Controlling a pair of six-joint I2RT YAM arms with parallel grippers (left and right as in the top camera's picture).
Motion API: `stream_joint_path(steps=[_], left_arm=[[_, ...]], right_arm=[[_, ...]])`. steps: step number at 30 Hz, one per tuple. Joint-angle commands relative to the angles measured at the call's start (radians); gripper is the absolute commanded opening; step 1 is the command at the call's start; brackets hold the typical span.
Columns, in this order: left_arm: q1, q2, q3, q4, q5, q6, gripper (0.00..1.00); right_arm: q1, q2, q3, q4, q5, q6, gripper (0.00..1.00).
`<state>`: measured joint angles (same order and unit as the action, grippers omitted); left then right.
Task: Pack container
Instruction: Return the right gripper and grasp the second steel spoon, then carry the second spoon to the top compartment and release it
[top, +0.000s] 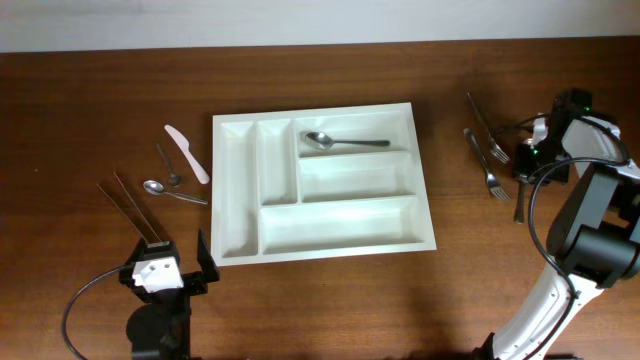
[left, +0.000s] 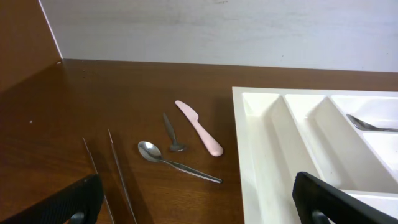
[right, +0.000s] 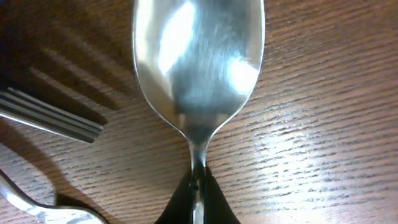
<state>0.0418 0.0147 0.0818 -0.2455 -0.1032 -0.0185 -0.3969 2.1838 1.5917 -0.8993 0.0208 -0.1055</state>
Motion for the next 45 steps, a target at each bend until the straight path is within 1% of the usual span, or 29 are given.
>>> stream_joint_path(steps=[1, 6, 10, 24, 29, 31, 33, 36, 40, 43, 45], left_arm=[[0.007, -0.01, -0.006, 0.003, 0.013, 0.016, 0.99], [0.007, -0.01, -0.006, 0.003, 0.013, 0.016, 0.99], [0.007, -0.01, -0.006, 0.003, 0.013, 0.016, 0.99], [0.007, -0.01, -0.006, 0.003, 0.013, 0.016, 0.99], [0.007, -0.01, -0.006, 0.003, 0.013, 0.015, 0.99], [0.007, -0.01, -0.006, 0.003, 0.013, 0.015, 0.99], [0.007, -0.01, -0.006, 0.003, 0.013, 0.016, 0.99], [0.007, -0.01, -0.006, 0.003, 0.013, 0.016, 0.99], [0.007, -0.01, -0.006, 0.003, 0.013, 0.016, 0.99], [0.007, -0.01, -0.006, 0.003, 0.013, 0.016, 0.99], [0.007, -0.01, -0.006, 0.003, 0.013, 0.015, 0.99]], right_arm=[[-0.005, 0.05, -0.05, 0.002, -0.012, 0.006, 0.04], [-0.015, 0.05, -0.048, 0.006, -0.013, 0.009, 0.04], [-0.031, 0.05, -0.012, -0.021, -0.013, 0.009, 0.04], [-0.048, 0.046, 0.308, -0.159, -0.013, 0.003, 0.04], [-0.04, 0.046, 0.389, -0.195, -0.038, -0.077, 0.04], [-0.03, 0.045, 0.421, -0.207, -0.045, -0.083, 0.04], [-0.011, 0.045, 0.465, -0.212, -0.096, -0.123, 0.04], [0.02, 0.045, 0.523, -0.212, -0.109, -0.127, 0.04], [0.081, 0.045, 0.609, -0.211, -0.173, -0.195, 0.04], [0.138, 0.045, 0.669, -0.203, -0.188, -0.22, 0.04], [0.18, 0.045, 0.693, -0.196, -0.201, -0.266, 0.04]])
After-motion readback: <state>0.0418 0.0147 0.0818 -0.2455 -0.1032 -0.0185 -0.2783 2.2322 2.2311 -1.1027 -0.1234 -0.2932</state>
